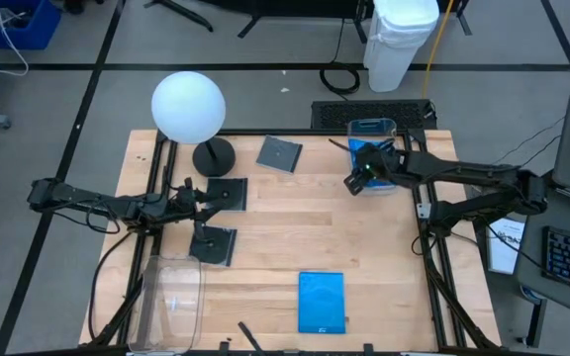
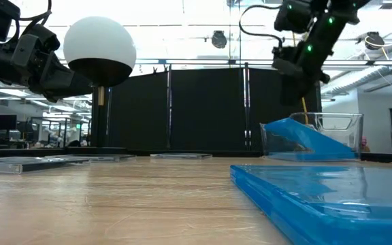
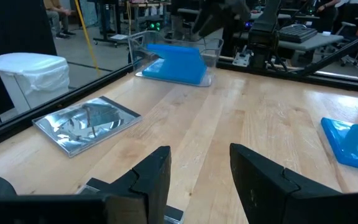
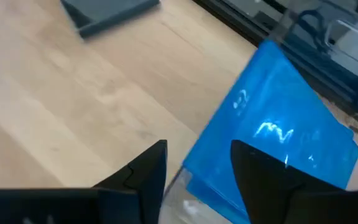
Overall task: Pick & place jewel cases by type
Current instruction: Put the top blue CD case into the top transparent bin
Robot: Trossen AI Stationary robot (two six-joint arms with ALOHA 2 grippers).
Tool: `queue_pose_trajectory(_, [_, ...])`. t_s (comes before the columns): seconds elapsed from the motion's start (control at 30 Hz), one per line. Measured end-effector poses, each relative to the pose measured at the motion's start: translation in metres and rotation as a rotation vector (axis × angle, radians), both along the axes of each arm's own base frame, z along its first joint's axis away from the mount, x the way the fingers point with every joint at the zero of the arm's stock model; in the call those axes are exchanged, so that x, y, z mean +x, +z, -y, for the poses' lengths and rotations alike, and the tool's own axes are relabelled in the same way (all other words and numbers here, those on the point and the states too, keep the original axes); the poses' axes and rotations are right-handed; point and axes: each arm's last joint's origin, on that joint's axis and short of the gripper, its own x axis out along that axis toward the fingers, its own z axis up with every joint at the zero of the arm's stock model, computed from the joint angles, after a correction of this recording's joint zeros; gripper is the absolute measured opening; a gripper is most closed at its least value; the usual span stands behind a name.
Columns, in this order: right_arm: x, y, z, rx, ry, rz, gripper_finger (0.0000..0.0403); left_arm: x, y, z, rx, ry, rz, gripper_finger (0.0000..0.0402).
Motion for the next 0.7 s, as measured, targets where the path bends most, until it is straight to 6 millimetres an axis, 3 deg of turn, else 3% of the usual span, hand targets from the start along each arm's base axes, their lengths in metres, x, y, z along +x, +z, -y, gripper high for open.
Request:
queue_pose_trajectory(0.1, [0.005,0.010,0.001,0.020,0.035,0.035,0.0161,0.000,0.000,0.000,0.000,0.000,0.000,0.0170])
queue_pose_trajectory(0.27, [0.022,0.007,0.006,0.071,0.061,-0.066,0.0169,0.000,0.000,0.000,0.000,0.000,0.001,0.0170])
queue_pose_trajectory(0.53, [0.070,-0.008,0.029,0.160,0.064,-0.409,0.0184,0.000,0.000,0.000,0.000,0.000,0.000,0.0170])
queue_pose_trajectory(0.7, [0.083,-0.019,0.046,0.167,0.010,-0.646,0.0185,0.000,0.000,0.000,0.000,-0.001,0.001,0.0170])
